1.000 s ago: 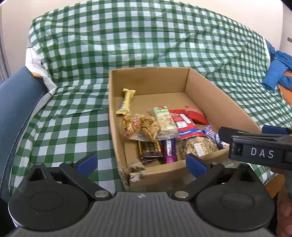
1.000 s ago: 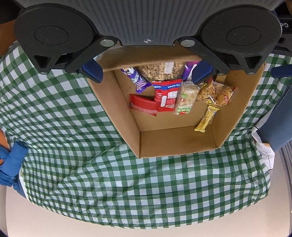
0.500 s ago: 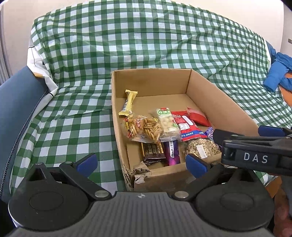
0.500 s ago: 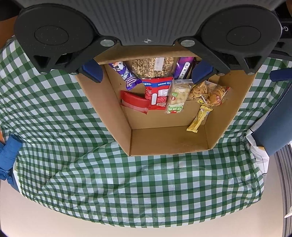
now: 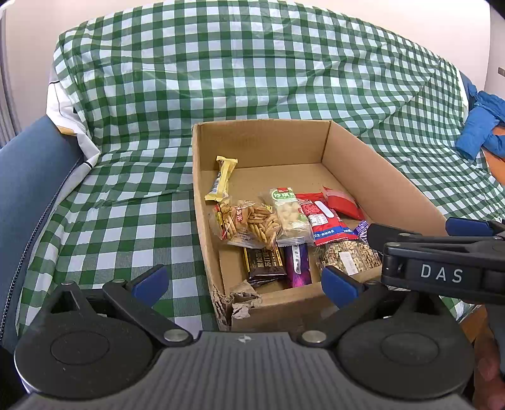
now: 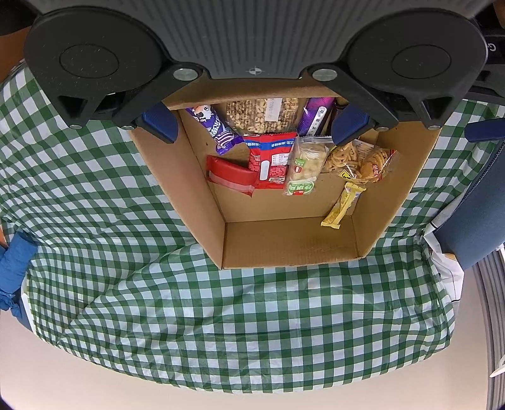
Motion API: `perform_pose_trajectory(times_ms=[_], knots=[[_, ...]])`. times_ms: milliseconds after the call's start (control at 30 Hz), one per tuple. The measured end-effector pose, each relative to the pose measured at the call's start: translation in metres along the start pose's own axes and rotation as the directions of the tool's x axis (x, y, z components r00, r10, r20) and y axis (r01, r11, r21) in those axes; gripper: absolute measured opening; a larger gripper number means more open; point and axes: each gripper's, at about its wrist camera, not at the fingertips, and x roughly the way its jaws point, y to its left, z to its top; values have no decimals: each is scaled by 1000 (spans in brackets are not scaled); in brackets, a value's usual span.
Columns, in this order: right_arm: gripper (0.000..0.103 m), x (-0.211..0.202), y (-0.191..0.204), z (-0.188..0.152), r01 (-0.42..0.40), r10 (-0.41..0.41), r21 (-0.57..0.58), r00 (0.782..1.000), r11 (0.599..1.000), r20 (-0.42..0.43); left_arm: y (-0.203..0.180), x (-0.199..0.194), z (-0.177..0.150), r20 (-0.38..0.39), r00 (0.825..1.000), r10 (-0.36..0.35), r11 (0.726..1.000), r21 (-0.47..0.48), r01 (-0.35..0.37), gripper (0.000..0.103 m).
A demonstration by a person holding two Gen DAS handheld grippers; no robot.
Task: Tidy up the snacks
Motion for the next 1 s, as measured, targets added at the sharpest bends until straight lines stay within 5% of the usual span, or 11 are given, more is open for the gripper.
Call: perform_pose_trajectory(times_ms=[1000], knots=[[102, 0, 3, 0, 3, -3, 1, 1000, 1000, -2, -1, 2, -1, -5, 1000, -7, 1000, 3, 7, 103]])
